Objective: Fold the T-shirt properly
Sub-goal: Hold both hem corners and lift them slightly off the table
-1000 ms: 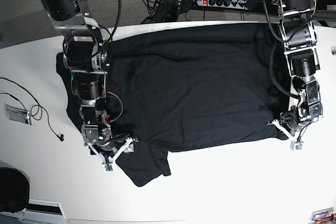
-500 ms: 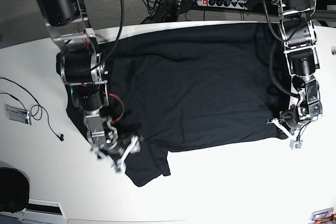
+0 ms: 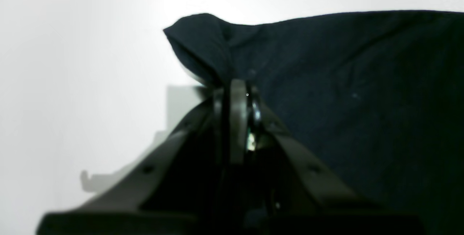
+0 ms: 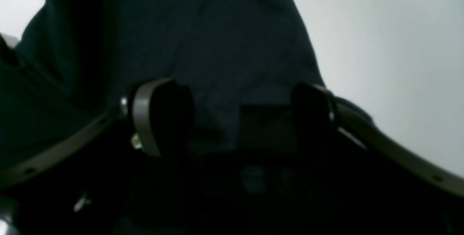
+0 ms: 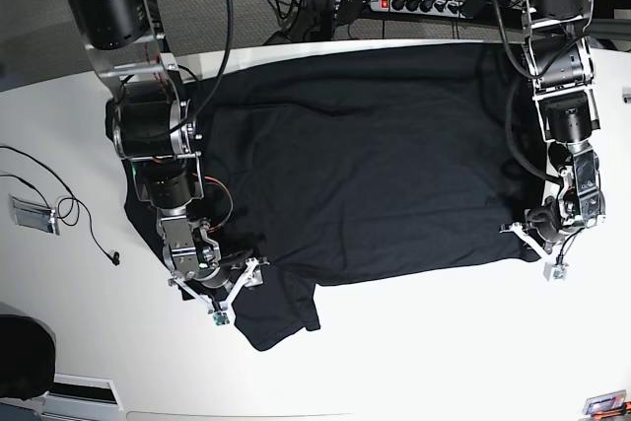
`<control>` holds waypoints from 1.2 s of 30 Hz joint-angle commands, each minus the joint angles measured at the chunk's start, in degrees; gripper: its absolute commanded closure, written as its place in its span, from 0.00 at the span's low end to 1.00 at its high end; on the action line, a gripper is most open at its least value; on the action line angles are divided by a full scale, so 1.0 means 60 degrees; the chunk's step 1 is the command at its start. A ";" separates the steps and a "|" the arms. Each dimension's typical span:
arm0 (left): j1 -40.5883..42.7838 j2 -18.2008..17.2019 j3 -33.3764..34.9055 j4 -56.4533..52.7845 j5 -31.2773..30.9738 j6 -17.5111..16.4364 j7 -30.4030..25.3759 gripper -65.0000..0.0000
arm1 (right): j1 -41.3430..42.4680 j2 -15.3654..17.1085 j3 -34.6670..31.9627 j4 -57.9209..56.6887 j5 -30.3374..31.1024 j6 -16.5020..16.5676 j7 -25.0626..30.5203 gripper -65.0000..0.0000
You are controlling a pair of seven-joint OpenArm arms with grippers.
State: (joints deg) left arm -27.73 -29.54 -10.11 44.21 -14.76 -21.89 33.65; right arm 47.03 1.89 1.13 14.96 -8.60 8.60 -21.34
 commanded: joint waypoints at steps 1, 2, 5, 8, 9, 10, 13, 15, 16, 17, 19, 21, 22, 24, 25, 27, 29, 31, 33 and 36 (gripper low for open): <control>-0.0251 -0.0198 -0.0051 0.0171 -0.0067 -0.0007 -0.0165 1.00 | 0.0390 0.0015 -0.0004 0.0151 0.0063 0.0024 0.0180 0.28; -0.0251 -0.0198 -0.0051 0.0171 -0.0067 -0.0007 -0.0165 1.00 | 0.0390 0.0015 -0.0004 0.0151 0.0063 0.0039 0.0180 0.28; -0.0251 -0.0198 -0.0051 0.0171 -0.0067 -0.0007 -0.0165 1.00 | 0.0390 0.0029 -0.0019 0.0151 0.0063 0.0054 0.0180 0.28; -0.0251 -0.0198 -0.0051 0.0171 -0.0067 -0.0007 -0.0165 1.00 | 0.0390 0.0044 -0.0019 0.0151 0.0063 0.0054 0.0165 0.28; -0.0251 -0.0198 -0.0051 0.0171 -0.0067 -0.0007 -0.0165 1.00 | 0.0390 0.0044 -0.0019 0.0151 0.0063 0.0054 0.0151 0.28; -0.0251 -0.0198 -0.0051 0.0171 -0.0067 -0.0007 -0.0165 1.00 | 0.0390 0.0044 -0.0019 0.0151 0.0063 0.0068 0.0151 0.28; -0.0251 -0.0212 -0.0051 0.0171 -0.0067 -0.0007 -0.0165 1.00 | 0.0375 0.0044 -0.0019 0.0151 0.0063 0.0068 0.0165 0.28; -0.0251 -0.0212 -0.0051 0.0171 -0.0067 -0.0007 -0.0165 1.00 | 0.0360 0.0059 -0.0019 0.0151 0.0063 0.0068 0.0180 0.28; -0.0251 -0.0212 -0.0051 0.0171 -0.0067 -0.0007 -0.0165 1.00 | 0.0346 0.0059 -0.0019 0.0151 0.0063 0.0068 0.0180 0.28; -0.0251 -0.0212 -0.0051 0.0171 -0.0067 -0.0007 -0.0165 1.00 | 0.0346 0.0073 -0.0019 0.0151 0.0063 0.0068 0.0180 0.28; -0.0251 -0.0198 -0.0051 0.0171 -0.0067 -0.0007 -0.0165 1.00 | 0.0331 0.0176 -0.0019 0.0151 0.0063 0.0068 0.0165 0.28; -0.0251 -0.0198 -0.0051 0.0171 -0.0067 -0.0007 -0.0165 1.00 | 0.0331 0.0190 -0.0019 0.0151 0.0063 0.0068 0.0165 0.28; -0.0251 -0.0198 -0.0051 0.0171 -0.0067 -0.0007 -0.0165 1.00 | 0.0287 0.0190 -0.0019 0.0151 0.0063 0.0068 0.0165 0.28; -0.0251 -0.0198 -0.0051 0.0171 -0.0067 -0.0007 -0.0165 1.00 | -0.0006 0.0190 -0.0019 0.0195 0.0063 0.0068 0.0151 0.29; -0.0251 -0.0198 -0.0051 0.0171 -0.0067 -0.0007 -0.0165 1.00 | -0.0123 0.0190 -0.0019 0.0210 0.0063 0.0068 0.0151 0.31; -0.0251 -0.0198 -0.0051 0.0171 -0.0067 -0.0007 -0.0165 1.00 | -0.0270 0.0190 -0.0019 0.0224 0.0063 0.0068 0.0136 0.40; -0.0251 -0.0198 -0.0051 0.0171 -0.0067 -0.0007 -0.0165 1.00 | -0.0284 0.0190 -0.0019 0.0224 0.0063 0.0068 0.0136 0.51; -0.0251 -0.0198 -0.0051 0.0171 -0.0067 -0.0007 -0.0165 1.00 | -0.0299 0.0190 -0.0019 0.0224 0.0063 0.0068 0.0165 0.61; -0.0251 -0.0198 -0.0051 0.0171 -0.0067 -0.0007 -0.0165 1.00 | -0.0299 0.0190 -0.0019 0.0239 0.0063 0.0068 0.0151 0.73; -0.0251 -0.0198 -0.0051 0.0171 -0.0067 -0.0007 -0.0165 1.00 | -0.0314 0.0190 -0.0019 0.0239 0.0063 0.0068 0.0136 0.96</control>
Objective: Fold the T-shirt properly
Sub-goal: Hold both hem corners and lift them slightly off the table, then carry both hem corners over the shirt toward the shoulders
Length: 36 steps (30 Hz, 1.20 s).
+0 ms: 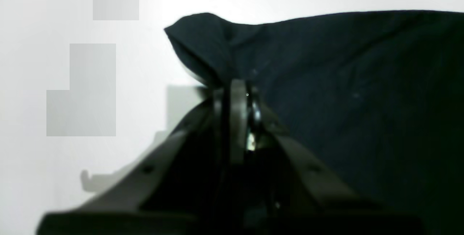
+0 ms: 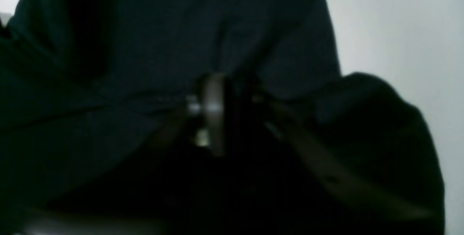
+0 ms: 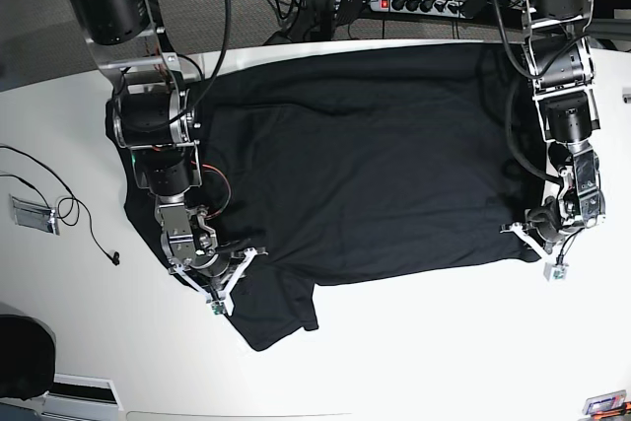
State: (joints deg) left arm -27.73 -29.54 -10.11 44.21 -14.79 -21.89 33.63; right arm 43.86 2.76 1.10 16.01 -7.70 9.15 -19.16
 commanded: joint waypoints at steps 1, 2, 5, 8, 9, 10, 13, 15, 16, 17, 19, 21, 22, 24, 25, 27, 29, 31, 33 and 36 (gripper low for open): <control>-0.0251 -0.0198 -0.0051 0.0171 -0.0063 -0.0007 -0.0161 1.00 | 0.0214 0.0045 -0.0001 0.0064 -0.0086 -0.0023 -0.0228 1.00; -0.0251 -0.0198 -0.0051 0.0171 -0.0063 -0.0007 -0.0161 1.00 | 0.0200 0.0045 0.0043 0.0079 -0.0086 -0.0023 -0.0214 1.00; -0.0251 -0.0198 -0.0051 0.0171 -0.0063 -0.0007 -0.0161 1.00 | 0.0200 0.0045 0.0072 0.0533 -0.0071 -0.0023 -0.0316 1.00; -0.0251 -0.0198 -0.0051 0.0171 -0.0063 -0.0007 -0.0161 1.00 | 0.0200 0.0045 0.0072 0.1705 -0.0057 -0.0023 -0.1078 1.00; -0.0251 -0.0198 -0.0051 0.0171 -0.0063 -0.0007 -0.0161 1.00 | 0.0185 0.0045 0.0072 0.2218 -0.0057 -0.0023 -0.1283 1.00; -0.0251 -0.0198 -0.0051 0.0171 -0.0063 -0.0007 -0.0161 1.00 | 0.0112 0.0045 0.0072 0.2628 -0.0057 -0.0037 -0.1430 1.00; -0.0251 -0.0183 -0.0051 0.0200 -0.0063 -0.0007 -0.0161 1.00 | -0.0328 0.0045 0.0072 0.3771 -0.0042 -0.0037 -0.1913 1.00; -0.0222 -0.0007 -0.0051 0.0420 -0.0063 -0.0007 -0.0147 1.00 | -0.0577 0.0045 0.0072 0.4240 -0.0042 -0.0037 -0.2118 1.00; -0.0090 0.0081 -0.0051 0.0566 -0.0063 -0.0007 -0.0147 1.00 | -0.0650 0.0045 0.0072 0.4416 -0.0042 -0.0037 -0.2177 1.00; 0.0101 0.0110 -0.0051 0.0772 -0.0063 -0.0007 -0.0147 1.00 | -0.0753 0.0045 0.0072 0.4548 -0.0042 -0.0037 -0.2236 1.00; 0.0423 0.0139 -0.0051 0.1504 -0.0063 -0.0007 0.0044 1.00 | -0.0943 0.0045 0.0072 0.4768 -0.0042 -0.0037 -0.2353 1.00; 0.0658 0.0169 -0.0051 0.2281 -0.0078 -0.0007 0.0718 1.00 | -0.1177 0.0045 0.0072 0.4899 -0.0042 -0.0037 -0.2368 1.00; 0.0731 0.0315 -0.0066 0.2647 -0.0180 -0.0007 0.0982 1.00 | -0.1353 0.0045 0.0072 0.4973 -0.0042 -0.0037 -0.2368 1.00; 0.0936 0.0432 -0.0066 0.3218 -0.0488 -0.0007 0.1231 1.00 | -0.1558 0.0045 0.0087 0.5178 -0.0042 -0.0037 -0.2368 1.00; 0.1024 0.0447 -0.0066 0.3424 -0.0605 -0.0007 0.1304 1.00 | -0.1617 0.0045 0.0087 0.5324 -0.0042 -0.0037 -0.2368 1.00; 0.1097 0.0476 -0.0066 0.3702 -0.0722 -0.0007 0.1538 1.00 | -0.1778 0.0045 0.0146 0.5632 -0.0027 -0.0037 -0.2368 1.00; 0.1112 0.0594 -0.0066 0.3936 -0.0737 -0.0007 0.1846 1.00 | -0.1983 0.0045 0.0556 0.5969 -0.0027 -0.0037 -0.2529 1.00; 0.1302 0.0696 -0.0066 0.4347 -0.0722 -0.0007 0.1993 1.00 | -0.2130 0.0045 0.1083 0.6350 -0.0042 -0.0037 -0.2807 1.00; 0.1683 0.0711 -0.0081 0.4962 -0.0722 -0.0007 0.2051 1.00 | -0.2232 0.0045 0.1347 0.6702 -0.0057 -0.0023 -0.2998 1.00; 0.2152 0.0725 -0.0081 0.5885 -0.0722 -0.0007 0.2315 1.00 | -0.2467 0.0264 0.1391 0.7112 -0.0057 -0.0023 -0.3115 1.00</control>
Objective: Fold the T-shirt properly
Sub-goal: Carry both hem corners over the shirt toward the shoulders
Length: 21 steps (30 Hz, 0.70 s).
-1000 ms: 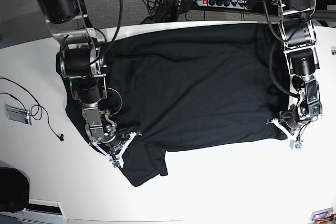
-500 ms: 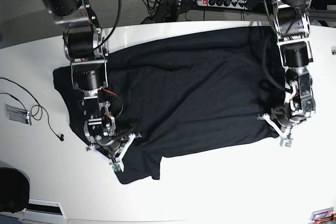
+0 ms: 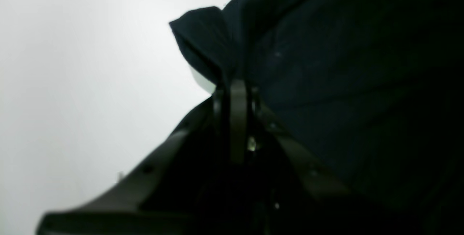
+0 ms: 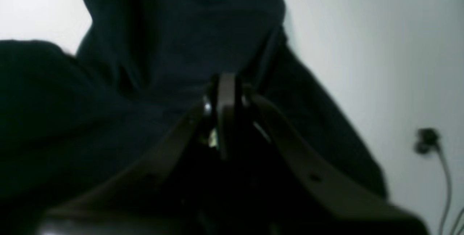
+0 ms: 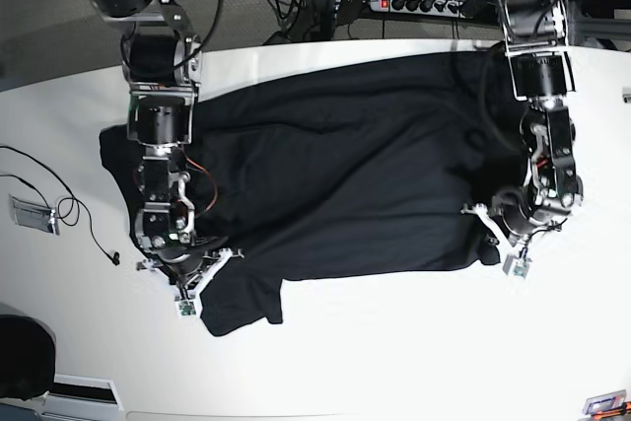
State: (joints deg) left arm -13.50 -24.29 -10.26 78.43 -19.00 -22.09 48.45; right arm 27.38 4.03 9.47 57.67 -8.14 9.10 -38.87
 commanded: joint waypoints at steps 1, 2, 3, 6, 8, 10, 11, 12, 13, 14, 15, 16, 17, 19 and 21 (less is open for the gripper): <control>-0.0044 -0.0134 -0.0129 0.0517 -0.0019 0.0025 -0.0052 1.00 | 0.0207 0.0112 -0.0019 0.0330 0.0016 -0.0015 0.0127 1.00; 0.0176 -0.0105 -0.0319 0.0840 -0.0019 0.0025 0.0050 1.00 | 0.0104 0.0141 -0.0004 0.0491 0.0016 -0.0015 0.0112 1.00; 0.0381 0.0071 -0.0583 0.1191 -0.0019 0.0025 0.0153 1.00 | 0.0001 0.0141 0.0025 0.0681 0.0016 -0.0015 0.0069 1.00; 0.1026 0.0320 -0.1506 0.2232 -0.0019 0.0025 0.0563 1.00 | -0.0248 0.0170 0.0040 0.1150 0.0016 -0.0015 0.0054 1.00; 0.1378 0.0467 -0.1770 0.2862 -0.0019 0.0025 0.0812 1.00 | -0.0438 0.0185 0.0055 0.1355 0.0016 -0.0015 0.0054 1.00; 0.1788 0.0467 -0.1828 0.3419 -0.0019 0.0025 0.0915 1.00 | -0.0629 0.0185 0.0142 0.1531 0.0016 -0.0015 0.0010 1.00; 0.2008 0.0467 -0.1828 0.3653 -0.0019 0.0025 0.0915 1.00 | -0.0716 0.0185 0.0318 0.1648 0.0016 -0.0015 -0.0107 1.00; 0.2169 0.0467 -0.1843 0.3843 -0.0019 0.0025 0.0915 1.00 | -0.0760 0.0185 0.0479 0.1795 0.0002 -0.0015 -0.0225 1.00; 0.2330 0.0481 -0.1843 0.4019 -0.0019 0.0025 0.0915 1.00 | -0.0760 0.0170 0.0626 0.1956 0.0002 -0.0015 -0.0312 1.00; 0.2477 0.0481 -0.1843 0.4166 -0.0019 0.0025 0.0915 1.00 | -0.0760 0.0170 0.0772 0.2147 0.0002 -0.0015 -0.0386 1.00; 0.2608 0.0481 -0.1843 0.4312 -0.0019 0.0025 0.0915 1.00 | -0.0775 0.0170 0.0846 0.2381 0.0002 -0.0015 -0.0459 1.00; 0.2696 0.0481 -0.1843 0.4415 -0.0019 0.0025 0.0915 1.00 | -0.0892 0.0170 0.0904 0.2557 0.0002 -0.0015 -0.0547 1.00; 0.2784 0.0481 -0.1843 0.4474 -0.0019 0.0025 0.0915 1.00 | -0.1068 0.0170 0.0963 0.2703 0.0002 -0.0015 -0.0635 1.00; 0.2931 0.0481 -0.1843 0.4620 -0.0034 0.0025 0.0915 1.00 | -0.1332 0.0170 0.1007 0.2982 0.0002 -0.0015 -0.0752 1.00; 0.3004 0.0481 -0.1843 0.4723 -0.0034 0.0025 0.0915 1.00 | -0.1434 0.0170 0.1007 0.3216 0.0002 -0.0015 -0.0767 1.00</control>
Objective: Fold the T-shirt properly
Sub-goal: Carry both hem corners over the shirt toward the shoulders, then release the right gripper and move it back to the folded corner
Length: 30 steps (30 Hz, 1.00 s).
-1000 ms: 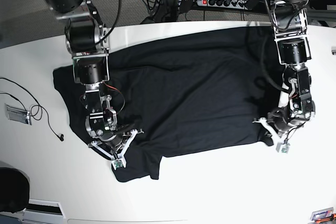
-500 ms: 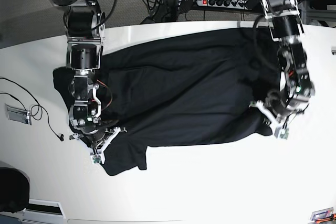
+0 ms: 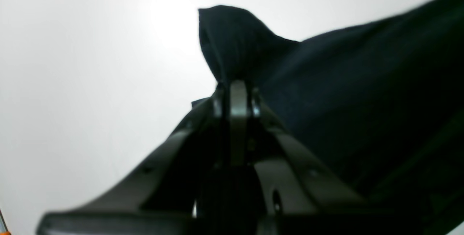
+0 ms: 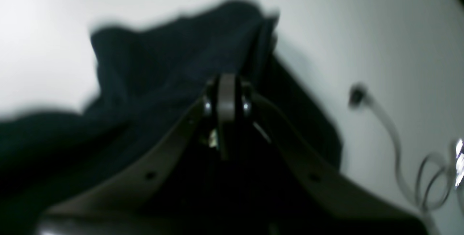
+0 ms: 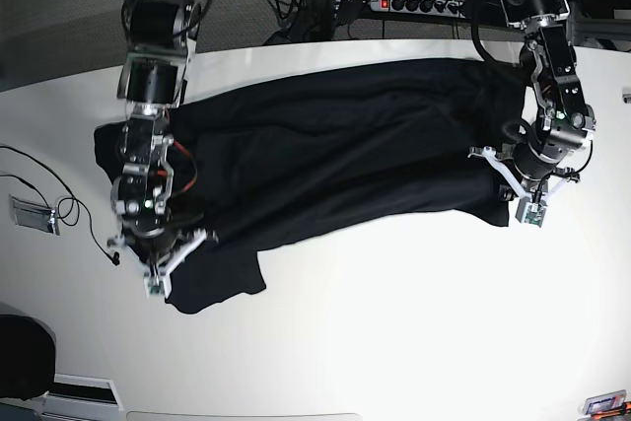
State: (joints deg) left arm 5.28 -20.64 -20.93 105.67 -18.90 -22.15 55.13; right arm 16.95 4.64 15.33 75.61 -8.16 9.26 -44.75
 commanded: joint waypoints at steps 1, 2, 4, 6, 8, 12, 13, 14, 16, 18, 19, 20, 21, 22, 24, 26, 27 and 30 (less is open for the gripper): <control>-0.0081 -0.0127 -0.0065 0.0213 -0.0052 0.0036 -0.0200 1.00 | 0.0289 0.0068 0.0060 0.0313 0.0005 -0.0041 0.0213 1.00; -0.0081 -0.0127 -0.0065 0.0257 -0.0052 0.0036 -0.0200 1.00 | 0.0289 0.0068 0.0119 0.0387 0.0005 -0.0041 0.0213 1.00; -0.0081 -0.0127 -0.0080 0.0257 -0.0052 0.0036 -0.0200 1.00 | 0.0230 0.0068 0.0236 0.0445 0.0005 -0.0041 0.0199 1.00; -0.0081 -0.0112 -0.0270 0.0272 -0.0067 0.0036 -0.0200 1.00 | 0.0039 0.0068 0.0309 0.0445 0.0005 -0.0041 0.0199 1.00; -0.0052 -0.0112 -0.0666 0.0374 -0.0419 0.0036 -0.0185 1.00 | -0.0166 0.0068 0.0309 0.0606 0.0005 -0.0041 0.0199 1.00; 0.0197 -0.0127 -0.1574 0.0858 -0.1752 0.0036 0.0547 1.00 | -0.0415 0.0068 0.0529 0.1251 0.0005 -0.0041 0.0199 1.00; 0.0314 -0.0127 -0.1691 0.0990 -0.1957 0.0036 0.0826 1.00 | -0.0459 0.0068 0.0602 0.1354 0.0005 -0.0041 0.0199 1.00; 0.0417 -0.0127 -0.1706 0.1077 -0.2104 0.0036 0.0957 1.00 | -0.0547 0.0068 0.0705 0.1412 0.0005 -0.0041 0.0199 1.00; 0.0710 -0.0127 -0.1706 0.1239 -0.2235 0.0036 0.0943 1.00 | -0.0766 0.0068 0.0895 0.1442 0.0005 -0.0041 0.0199 1.00; 0.0974 -0.0083 -0.1706 0.1253 -0.2250 0.0036 0.0928 1.00 | -0.1015 0.0068 0.1130 0.1486 0.0005 -0.0041 0.0199 1.00; 0.1076 0.0034 -0.1706 0.1224 -0.2250 0.0036 0.0928 1.00 | -0.1089 0.0068 0.1232 0.1573 0.0005 -0.0041 0.0213 1.00; 0.1194 0.0166 -0.1721 0.1224 -0.2191 0.0036 0.0914 1.00 | -0.1118 0.0068 0.1305 0.1617 0.0005 -0.0041 0.0257 1.00; 0.1267 0.0225 -0.1735 0.1224 -0.2177 0.0022 0.0899 1.00 | -0.1118 0.0068 0.1379 0.1573 0.0005 -0.0041 0.0287 1.00; 0.1355 0.0268 -0.1735 0.1195 -0.2162 0.0022 0.0811 1.00 | -0.1118 0.0068 0.1423 0.1515 0.0005 -0.0041 0.0301 1.00; 0.1487 0.0283 -0.1721 0.1180 -0.2162 0.0022 0.0606 1.00 | -0.1118 0.0068 0.1452 0.1266 0.0005 -0.0041 0.0330 1.00; 0.1501 0.0283 -0.1721 0.1121 -0.2221 0.0022 0.0562 1.00 | -0.1118 0.0068 0.1408 0.1075 0.0005 -0.0041 0.0462 1.00; 0.1501 0.0283 -0.1721 0.1077 -0.2221 0.0022 0.0562 1.00 | -0.1118 0.0068 0.1408 0.1002 0.0005 -0.0041 0.0462 1.00; 0.1501 0.0283 -0.1721 0.1063 -0.2206 0.0022 0.0562 1.00 | -0.1133 0.0068 0.1393 0.1031 0.0005 -0.0041 0.0433 1.00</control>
State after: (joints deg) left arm 14.76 -18.09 -30.83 111.31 -32.16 -22.31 59.59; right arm 8.51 4.34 23.53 80.71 -7.81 9.54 -44.03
